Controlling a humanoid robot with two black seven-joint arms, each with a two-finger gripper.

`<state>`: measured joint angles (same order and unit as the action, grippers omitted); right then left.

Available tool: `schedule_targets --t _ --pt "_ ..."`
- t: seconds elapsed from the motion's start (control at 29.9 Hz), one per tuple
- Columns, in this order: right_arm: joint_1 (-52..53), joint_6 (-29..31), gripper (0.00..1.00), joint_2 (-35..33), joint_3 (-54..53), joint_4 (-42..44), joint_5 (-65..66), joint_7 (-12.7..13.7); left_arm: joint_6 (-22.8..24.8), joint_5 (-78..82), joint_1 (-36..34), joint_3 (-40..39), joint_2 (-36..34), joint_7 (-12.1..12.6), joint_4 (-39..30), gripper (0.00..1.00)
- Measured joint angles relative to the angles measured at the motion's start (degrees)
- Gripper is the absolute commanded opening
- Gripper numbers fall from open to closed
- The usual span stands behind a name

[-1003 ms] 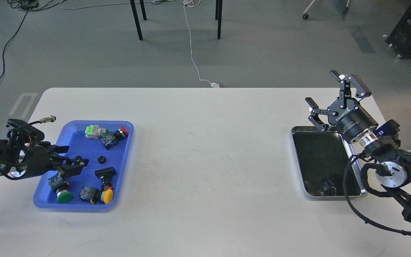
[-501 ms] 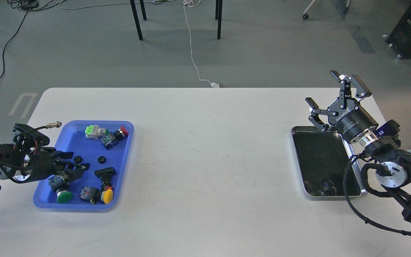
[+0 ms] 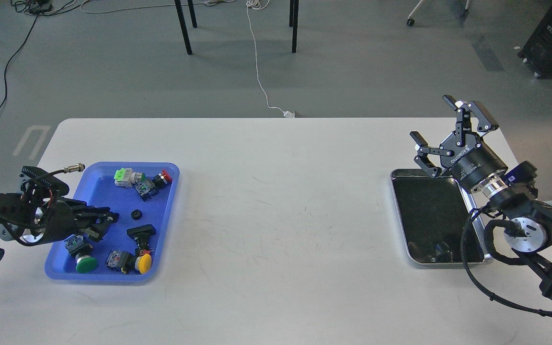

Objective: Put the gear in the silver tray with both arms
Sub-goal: 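Grasp the small black gear with the left gripper and lift it, then carry the gear to the table center and set it down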

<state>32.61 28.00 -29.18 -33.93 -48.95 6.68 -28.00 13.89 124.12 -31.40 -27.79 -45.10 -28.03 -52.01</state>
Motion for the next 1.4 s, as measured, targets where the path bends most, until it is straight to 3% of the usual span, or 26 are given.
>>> schedule_targets --t 0.27,0.47,0.64,0.77,1.0,1.4 --pt "0.02 0.0 0.99 -0.04 -0.03 -0.07 0.0 0.0 -0.9 -0.1 -1.97 0.01 -0.2 0.16 -0.83 0.1" --pt "0.24 0.0 0.99 -0.57 -0.08 -0.11 0.0 0.0 0.58 -1.2 -9.4 -0.11 -1.42 0.04 -8.69 0.11" --pt "0.33 0.0 0.99 -1.45 -0.11 -0.17 0.0 0.0 5.8 -0.38 -14.72 0.07 -2.22 0.03 -19.44 0.11" --pt "0.26 0.0 0.99 -2.27 -0.11 -0.11 0.0 0.0 10.13 0.78 -20.56 3.38 4.68 0.02 -21.82 0.11" --pt "2.99 0.0 0.99 -2.9 -0.02 -0.18 0.07 0.0 11.38 0.89 -29.17 14.3 20.15 0.01 -16.93 0.11" --pt "16.55 0.0 0.99 -0.76 8.05 0.34 0.12 0.0 11.38 0.89 -32.14 21.47 42.63 0.02 -0.71 0.11"
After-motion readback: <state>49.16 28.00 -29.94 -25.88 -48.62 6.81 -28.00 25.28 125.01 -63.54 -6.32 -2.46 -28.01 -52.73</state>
